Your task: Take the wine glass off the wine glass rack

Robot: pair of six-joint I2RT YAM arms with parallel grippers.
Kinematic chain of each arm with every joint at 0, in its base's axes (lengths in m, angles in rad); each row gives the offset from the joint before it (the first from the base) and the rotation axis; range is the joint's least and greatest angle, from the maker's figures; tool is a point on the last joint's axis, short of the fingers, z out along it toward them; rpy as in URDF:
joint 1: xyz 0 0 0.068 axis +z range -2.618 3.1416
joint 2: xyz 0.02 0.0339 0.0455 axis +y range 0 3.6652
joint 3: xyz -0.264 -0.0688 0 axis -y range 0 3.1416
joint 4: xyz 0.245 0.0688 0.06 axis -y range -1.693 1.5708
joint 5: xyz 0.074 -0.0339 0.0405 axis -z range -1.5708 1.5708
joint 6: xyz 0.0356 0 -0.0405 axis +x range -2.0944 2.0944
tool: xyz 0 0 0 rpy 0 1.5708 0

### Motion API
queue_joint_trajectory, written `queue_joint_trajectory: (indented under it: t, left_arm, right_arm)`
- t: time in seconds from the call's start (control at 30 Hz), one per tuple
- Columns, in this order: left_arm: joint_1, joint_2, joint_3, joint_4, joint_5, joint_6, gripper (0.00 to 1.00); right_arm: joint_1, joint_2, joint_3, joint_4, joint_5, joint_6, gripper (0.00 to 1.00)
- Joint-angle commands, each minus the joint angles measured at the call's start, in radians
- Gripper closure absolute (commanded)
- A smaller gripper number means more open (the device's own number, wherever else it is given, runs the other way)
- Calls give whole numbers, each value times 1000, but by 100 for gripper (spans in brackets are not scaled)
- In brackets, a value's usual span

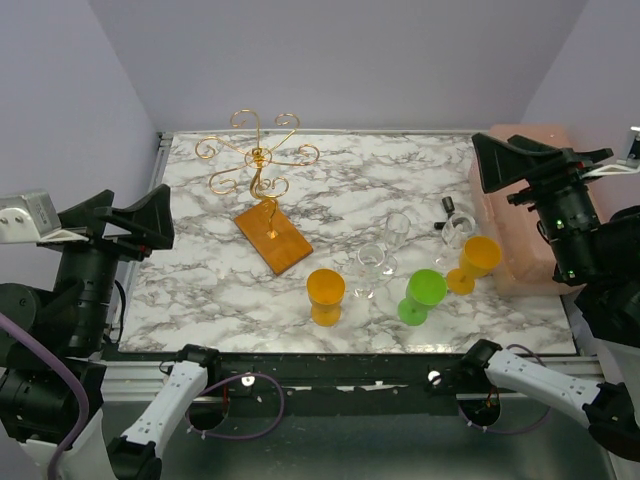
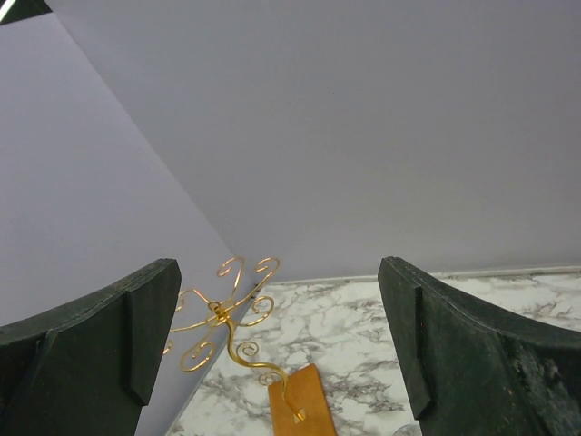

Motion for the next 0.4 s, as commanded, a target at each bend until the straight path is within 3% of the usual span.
queue_joint_trajectory:
  t: [0.0,0.37]
  left_arm:
    - [-3,-19,-37,31,-24,2,2]
    - [-3,-38,-66,52,-25,-5,2]
  right_arm:
    - [-1,-2,35,-14,31,-37,0]
    - [-1,-4,38,1,3,-31,0]
